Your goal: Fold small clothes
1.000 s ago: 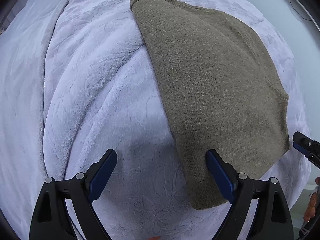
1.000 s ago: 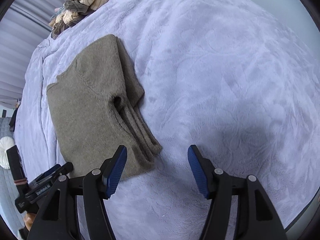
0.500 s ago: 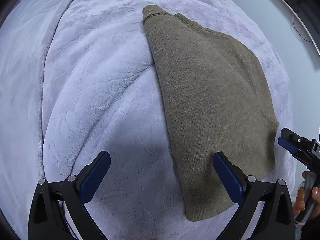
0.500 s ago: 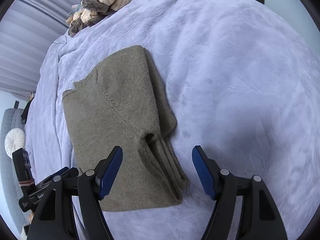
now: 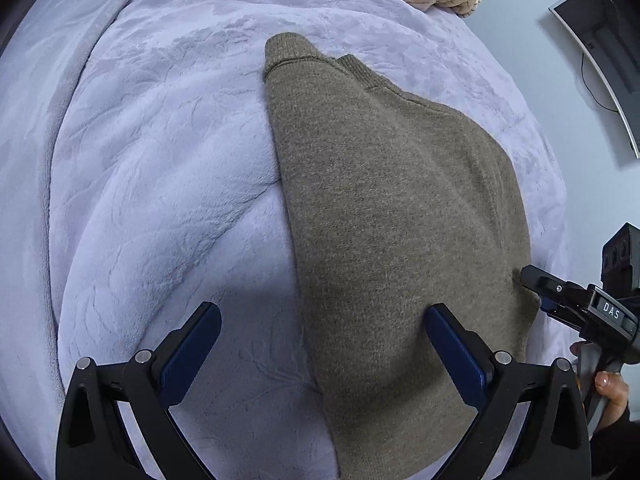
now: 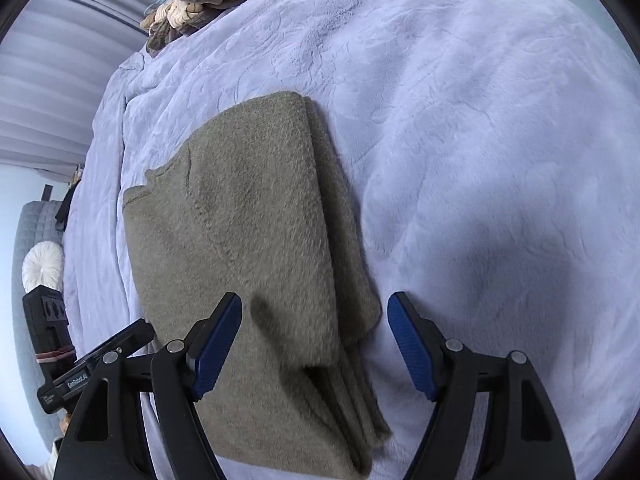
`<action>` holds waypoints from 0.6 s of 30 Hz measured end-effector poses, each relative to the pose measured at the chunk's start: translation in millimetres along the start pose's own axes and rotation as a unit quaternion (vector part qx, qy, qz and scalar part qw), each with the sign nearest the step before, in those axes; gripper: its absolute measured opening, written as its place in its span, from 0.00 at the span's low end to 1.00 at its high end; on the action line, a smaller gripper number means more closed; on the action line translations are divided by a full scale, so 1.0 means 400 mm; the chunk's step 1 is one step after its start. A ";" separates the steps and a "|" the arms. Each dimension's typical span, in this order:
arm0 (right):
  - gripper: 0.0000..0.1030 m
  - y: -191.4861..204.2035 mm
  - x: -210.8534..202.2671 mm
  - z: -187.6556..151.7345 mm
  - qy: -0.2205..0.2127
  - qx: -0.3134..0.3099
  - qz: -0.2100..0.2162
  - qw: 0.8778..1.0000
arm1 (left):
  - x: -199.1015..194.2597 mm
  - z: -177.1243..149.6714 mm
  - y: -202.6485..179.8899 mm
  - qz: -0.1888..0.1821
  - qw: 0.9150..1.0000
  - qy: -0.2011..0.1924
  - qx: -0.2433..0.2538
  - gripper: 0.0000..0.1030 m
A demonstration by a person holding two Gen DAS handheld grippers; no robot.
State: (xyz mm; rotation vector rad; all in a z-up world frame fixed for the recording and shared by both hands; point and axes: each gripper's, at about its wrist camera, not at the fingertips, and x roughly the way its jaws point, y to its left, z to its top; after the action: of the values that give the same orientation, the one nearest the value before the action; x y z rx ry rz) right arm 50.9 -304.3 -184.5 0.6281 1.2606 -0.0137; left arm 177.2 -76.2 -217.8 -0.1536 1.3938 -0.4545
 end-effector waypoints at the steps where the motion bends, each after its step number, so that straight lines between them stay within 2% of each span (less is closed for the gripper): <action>1: 0.76 0.000 0.006 0.008 0.001 -0.002 0.005 1.000 | 0.002 0.003 -0.003 -0.006 1.000 -0.002 -0.002 1.00; 6: 0.76 -0.004 0.054 0.035 0.025 -0.007 0.037 0.999 | 0.021 0.007 -0.011 -0.029 1.000 0.000 -0.007 1.00; 13: 0.79 -0.010 0.093 0.056 0.035 -0.005 0.078 0.996 | 0.071 0.015 -0.005 -0.064 0.998 0.015 -0.021 1.00; 18: 0.79 0.032 0.107 0.064 0.050 -0.035 0.113 0.992 | 0.091 0.028 -0.026 -0.069 0.997 0.012 -0.016 1.00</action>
State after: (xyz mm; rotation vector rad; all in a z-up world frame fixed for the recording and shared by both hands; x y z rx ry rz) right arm 91.8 -291.3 -212.8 0.7139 1.2748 0.2509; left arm 189.6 -101.8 -245.1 -0.2718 1.4194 -0.5505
